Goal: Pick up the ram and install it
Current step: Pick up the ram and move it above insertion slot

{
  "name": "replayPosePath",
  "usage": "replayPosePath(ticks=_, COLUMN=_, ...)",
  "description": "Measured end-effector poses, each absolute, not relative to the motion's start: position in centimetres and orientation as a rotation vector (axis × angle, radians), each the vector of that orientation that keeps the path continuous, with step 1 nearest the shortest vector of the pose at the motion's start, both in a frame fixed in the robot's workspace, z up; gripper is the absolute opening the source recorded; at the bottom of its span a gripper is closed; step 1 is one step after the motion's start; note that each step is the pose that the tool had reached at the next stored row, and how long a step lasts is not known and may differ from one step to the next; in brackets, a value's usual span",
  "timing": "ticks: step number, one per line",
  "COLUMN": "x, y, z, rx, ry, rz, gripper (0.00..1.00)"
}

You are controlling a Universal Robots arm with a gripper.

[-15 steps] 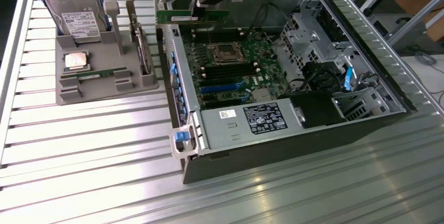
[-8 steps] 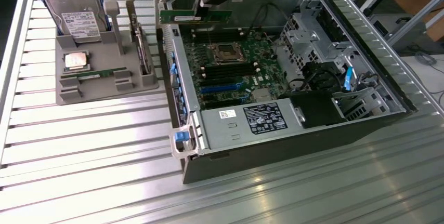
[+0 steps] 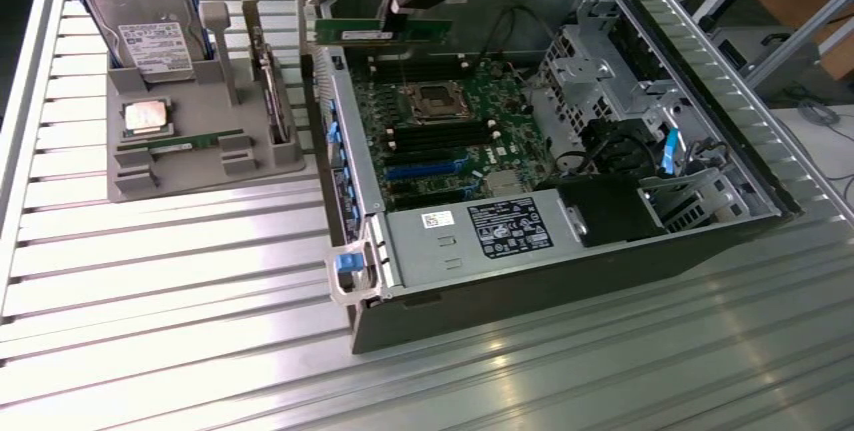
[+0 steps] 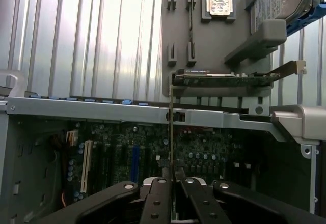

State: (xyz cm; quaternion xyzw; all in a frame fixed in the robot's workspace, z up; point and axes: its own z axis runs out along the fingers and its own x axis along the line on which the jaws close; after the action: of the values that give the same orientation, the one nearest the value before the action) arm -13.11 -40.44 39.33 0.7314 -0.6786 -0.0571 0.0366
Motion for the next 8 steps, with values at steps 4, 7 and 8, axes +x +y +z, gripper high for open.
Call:
replayPosePath(ticks=4, x=-12.65, y=-40.44, z=39.33, rx=2.245, ry=-2.082, rz=-0.177, gripper=0.13)
replayPosePath(ticks=7, x=-12.28, y=-40.44, z=39.33, rx=2.244, ry=-2.082, rz=-0.179, gripper=0.13)
replayPosePath(ticks=8, x=-12.10, y=-40.44, z=39.33, rx=2.244, ry=-2.081, rz=-0.180, gripper=0.13)
